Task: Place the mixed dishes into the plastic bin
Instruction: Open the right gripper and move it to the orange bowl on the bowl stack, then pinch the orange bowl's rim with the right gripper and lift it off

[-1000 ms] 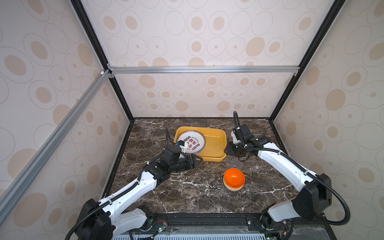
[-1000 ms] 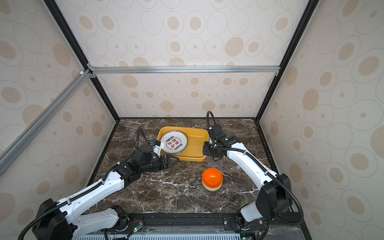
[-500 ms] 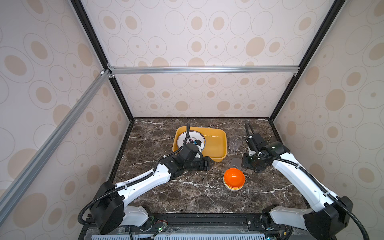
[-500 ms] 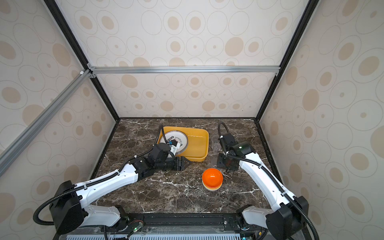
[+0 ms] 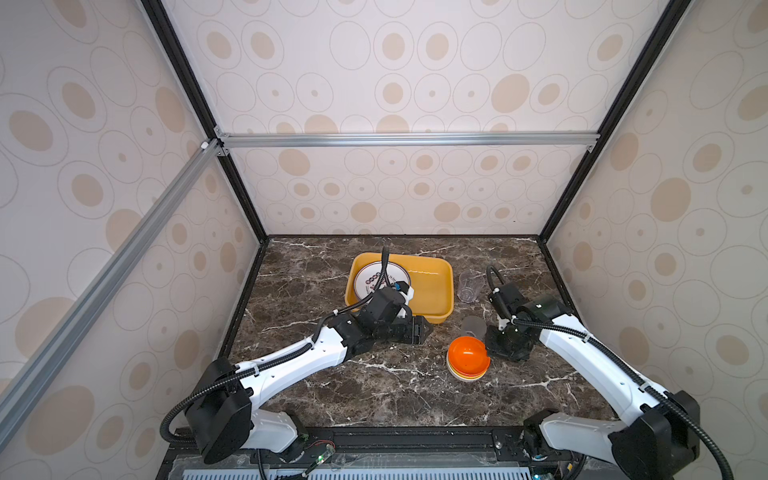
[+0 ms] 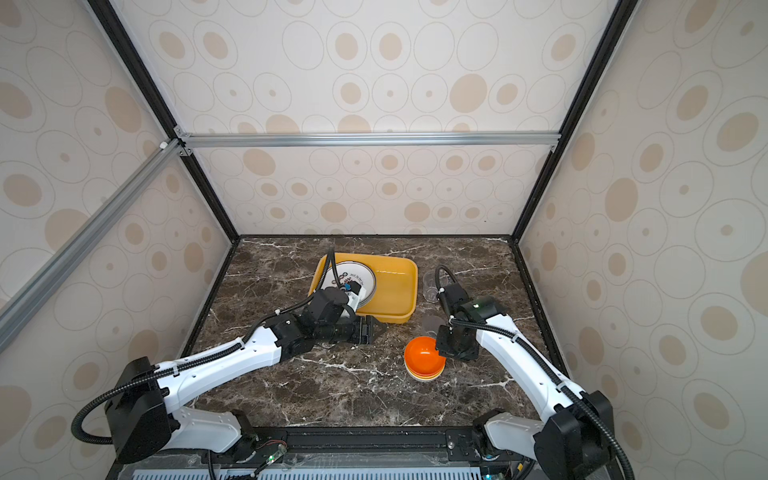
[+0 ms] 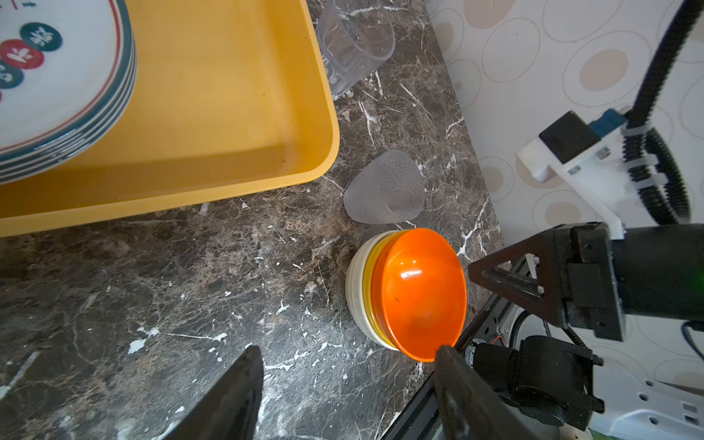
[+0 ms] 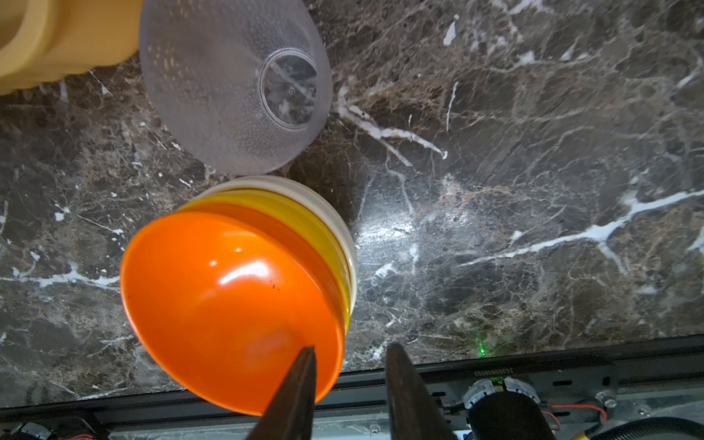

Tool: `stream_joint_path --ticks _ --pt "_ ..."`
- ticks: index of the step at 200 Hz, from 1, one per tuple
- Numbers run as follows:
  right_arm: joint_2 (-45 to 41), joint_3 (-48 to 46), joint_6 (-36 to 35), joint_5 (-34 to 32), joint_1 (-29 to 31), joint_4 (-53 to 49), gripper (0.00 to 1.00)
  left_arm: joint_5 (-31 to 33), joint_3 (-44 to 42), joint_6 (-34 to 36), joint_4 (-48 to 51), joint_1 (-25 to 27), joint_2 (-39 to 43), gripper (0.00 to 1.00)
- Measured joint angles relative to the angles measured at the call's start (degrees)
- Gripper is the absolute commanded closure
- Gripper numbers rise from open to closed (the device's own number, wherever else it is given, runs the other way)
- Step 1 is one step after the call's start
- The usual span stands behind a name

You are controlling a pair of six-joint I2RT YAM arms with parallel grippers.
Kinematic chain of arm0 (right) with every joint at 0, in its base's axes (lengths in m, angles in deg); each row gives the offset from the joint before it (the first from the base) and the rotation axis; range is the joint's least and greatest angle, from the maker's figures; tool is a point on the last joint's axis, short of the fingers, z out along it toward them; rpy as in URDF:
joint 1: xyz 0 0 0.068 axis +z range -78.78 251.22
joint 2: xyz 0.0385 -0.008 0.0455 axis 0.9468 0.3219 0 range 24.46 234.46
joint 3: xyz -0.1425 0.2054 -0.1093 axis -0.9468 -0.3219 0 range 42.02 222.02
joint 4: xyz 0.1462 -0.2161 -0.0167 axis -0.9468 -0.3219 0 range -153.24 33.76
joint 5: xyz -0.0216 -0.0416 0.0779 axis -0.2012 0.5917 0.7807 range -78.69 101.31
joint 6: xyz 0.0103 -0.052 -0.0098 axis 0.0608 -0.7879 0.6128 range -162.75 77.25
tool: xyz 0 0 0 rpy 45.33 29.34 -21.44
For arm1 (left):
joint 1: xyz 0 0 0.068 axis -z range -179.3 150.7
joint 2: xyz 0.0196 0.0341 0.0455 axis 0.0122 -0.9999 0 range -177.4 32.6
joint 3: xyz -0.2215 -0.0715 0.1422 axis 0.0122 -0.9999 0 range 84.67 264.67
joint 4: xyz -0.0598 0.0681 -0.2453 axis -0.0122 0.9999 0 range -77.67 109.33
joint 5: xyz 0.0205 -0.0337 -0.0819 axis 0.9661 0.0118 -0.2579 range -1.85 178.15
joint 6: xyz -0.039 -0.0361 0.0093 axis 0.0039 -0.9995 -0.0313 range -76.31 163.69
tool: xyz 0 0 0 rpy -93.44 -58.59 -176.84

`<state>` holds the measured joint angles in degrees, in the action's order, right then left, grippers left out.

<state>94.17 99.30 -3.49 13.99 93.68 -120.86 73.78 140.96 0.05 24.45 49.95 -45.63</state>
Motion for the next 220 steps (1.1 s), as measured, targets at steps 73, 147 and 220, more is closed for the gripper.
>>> stream_joint_path --ticks 73,147,220 --pt "2.4 -1.9 0.4 1.8 0.0 3.0 0.76 0.4 0.0 0.0 0.0 0.0 0.0 0.30" --pt "3.3 -2.4 0.3 2.1 0.0 4.0 0.86 0.6 -0.3 0.0 0.0 0.0 0.0 0.31" --pt "3.3 -2.3 -0.6 2.1 0.0 3.1 0.97 0.9 -0.5 0.0 0.0 0.0 0.0 0.31"
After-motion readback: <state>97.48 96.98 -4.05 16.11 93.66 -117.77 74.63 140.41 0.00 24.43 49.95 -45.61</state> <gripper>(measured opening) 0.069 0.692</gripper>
